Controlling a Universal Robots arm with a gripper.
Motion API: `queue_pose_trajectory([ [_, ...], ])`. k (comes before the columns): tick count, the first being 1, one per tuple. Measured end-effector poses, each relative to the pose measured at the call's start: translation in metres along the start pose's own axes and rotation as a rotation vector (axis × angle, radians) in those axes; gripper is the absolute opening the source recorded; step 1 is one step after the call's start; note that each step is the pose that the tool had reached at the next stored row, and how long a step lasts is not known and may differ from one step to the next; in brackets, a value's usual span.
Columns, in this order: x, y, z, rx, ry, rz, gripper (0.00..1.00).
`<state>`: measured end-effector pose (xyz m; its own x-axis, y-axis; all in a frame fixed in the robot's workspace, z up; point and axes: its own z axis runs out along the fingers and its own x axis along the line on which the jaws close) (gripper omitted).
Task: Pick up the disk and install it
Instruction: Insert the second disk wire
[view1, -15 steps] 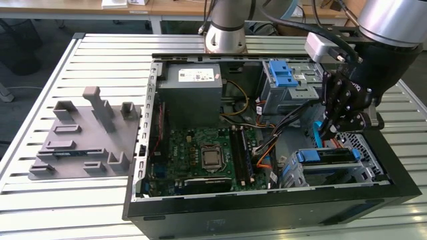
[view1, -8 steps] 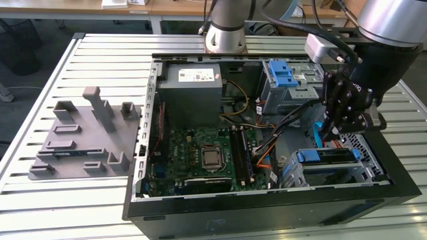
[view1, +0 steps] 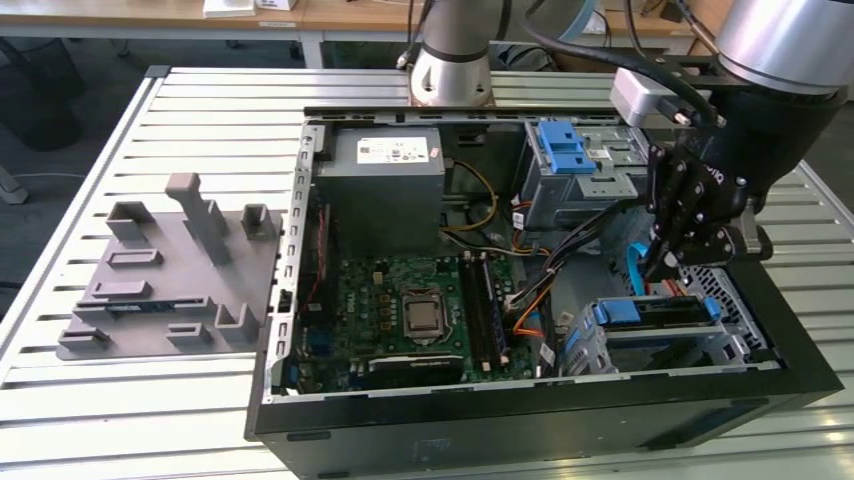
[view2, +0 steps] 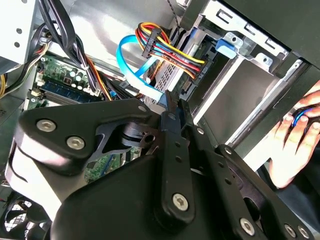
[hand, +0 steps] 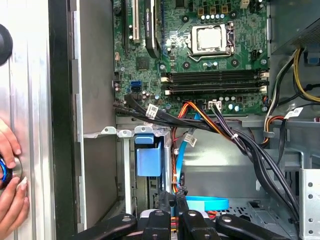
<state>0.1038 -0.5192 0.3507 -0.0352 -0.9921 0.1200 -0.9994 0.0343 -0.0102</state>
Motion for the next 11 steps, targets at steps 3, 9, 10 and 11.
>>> queue_pose_trajectory([
  [3,0.0005,0.0,0.0004,0.0,-0.0001,0.0,0.16],
  [9,0.0033,-0.0001,0.0043,0.0,0.0001,0.0,0.16],
  [10,0.0048,-0.0001,0.0048,0.0,-0.0002,0.0,0.16],
  [11,0.0064,-0.0002,0.0052,0.0,-0.0002,0.0,0.16],
])
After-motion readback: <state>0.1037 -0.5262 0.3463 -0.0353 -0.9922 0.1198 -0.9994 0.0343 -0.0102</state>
